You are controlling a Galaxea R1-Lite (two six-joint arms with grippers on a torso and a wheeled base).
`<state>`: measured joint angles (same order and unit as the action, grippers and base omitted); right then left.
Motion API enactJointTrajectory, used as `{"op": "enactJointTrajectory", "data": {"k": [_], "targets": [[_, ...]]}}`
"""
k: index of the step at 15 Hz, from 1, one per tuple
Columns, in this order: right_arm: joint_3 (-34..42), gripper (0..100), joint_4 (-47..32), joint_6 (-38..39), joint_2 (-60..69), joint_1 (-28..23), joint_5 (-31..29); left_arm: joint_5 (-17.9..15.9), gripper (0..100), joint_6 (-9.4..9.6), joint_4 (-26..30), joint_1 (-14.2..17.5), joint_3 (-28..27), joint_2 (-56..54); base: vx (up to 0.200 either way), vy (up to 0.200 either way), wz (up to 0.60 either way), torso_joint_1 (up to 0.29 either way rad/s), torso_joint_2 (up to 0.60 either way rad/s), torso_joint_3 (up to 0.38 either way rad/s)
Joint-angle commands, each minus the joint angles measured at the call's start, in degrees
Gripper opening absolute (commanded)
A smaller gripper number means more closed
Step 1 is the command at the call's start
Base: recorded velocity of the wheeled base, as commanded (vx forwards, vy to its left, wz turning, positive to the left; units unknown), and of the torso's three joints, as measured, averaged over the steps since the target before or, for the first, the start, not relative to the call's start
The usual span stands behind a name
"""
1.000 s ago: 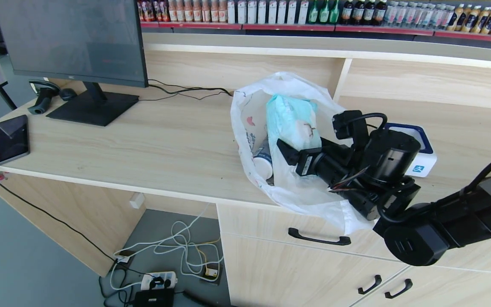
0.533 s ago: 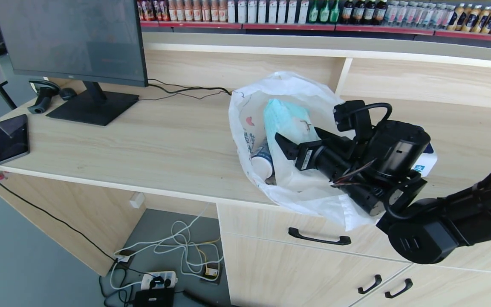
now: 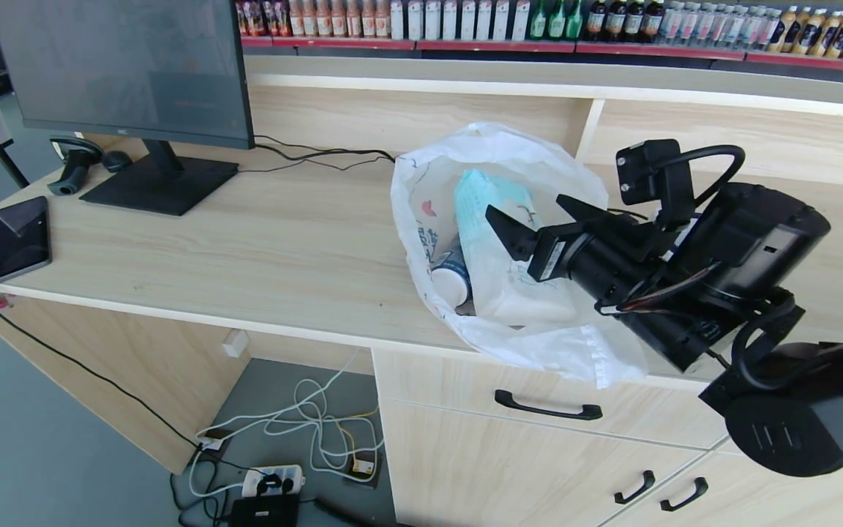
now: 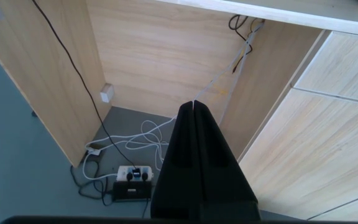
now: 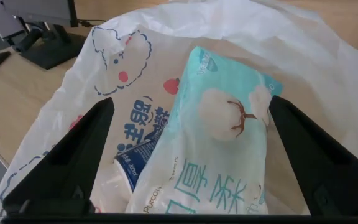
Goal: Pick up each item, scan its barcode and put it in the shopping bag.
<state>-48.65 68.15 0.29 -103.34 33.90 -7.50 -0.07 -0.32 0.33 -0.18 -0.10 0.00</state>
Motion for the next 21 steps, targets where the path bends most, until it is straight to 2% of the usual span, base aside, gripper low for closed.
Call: {"op": "enactJointTrajectory", "data": {"k": [1,4,11,17,18,20,21], "targets": [[0.1,100,0.1,-0.1,3.1,0.3,0.0,0.0,0,-0.03,0.0,0.0,0.0,0.0,0.000,0.000,0.00,0.000,0.00,0.000],[5.3,100,0.1,0.0,7.7,0.2,0.0,0.0,0,-0.03,0.0,0.0,0.0,0.0,0.000,0.000,0.00,0.000,0.00,0.000],[25.8,100,0.1,0.0,22.0,-0.1,0.0,0.0,0,0.05,0.0,0.0,0.0,0.0,0.000,0.000,0.00,0.000,0.00,0.000],[46.3,100,-0.1,-0.1,35.0,-0.1,0.0,0.0,0,-0.03,0.0,0.0,0.0,0.0,0.000,0.000,0.00,0.000,0.00,0.000],[48.7,100,-1.0,0.1,37.0,-0.1,0.0,0.0,0,-0.03,0.0,0.0,0.0,0.0,0.000,0.000,0.00,0.000,0.00,0.000],[48.7,100,-6.6,0.2,40.8,-0.1,0.0,0.0,0,0.05,0.0,0.0,0.0,0.0,0.000,0.000,0.00,0.000,0.00,0.000],[48.7,100,-14.2,0.1,44.8,0.1,0.3,0.0,0,0.05,0.0,0.0,0.0,0.0,0.000,0.000,0.00,0.000,0.00,0.000]]}}
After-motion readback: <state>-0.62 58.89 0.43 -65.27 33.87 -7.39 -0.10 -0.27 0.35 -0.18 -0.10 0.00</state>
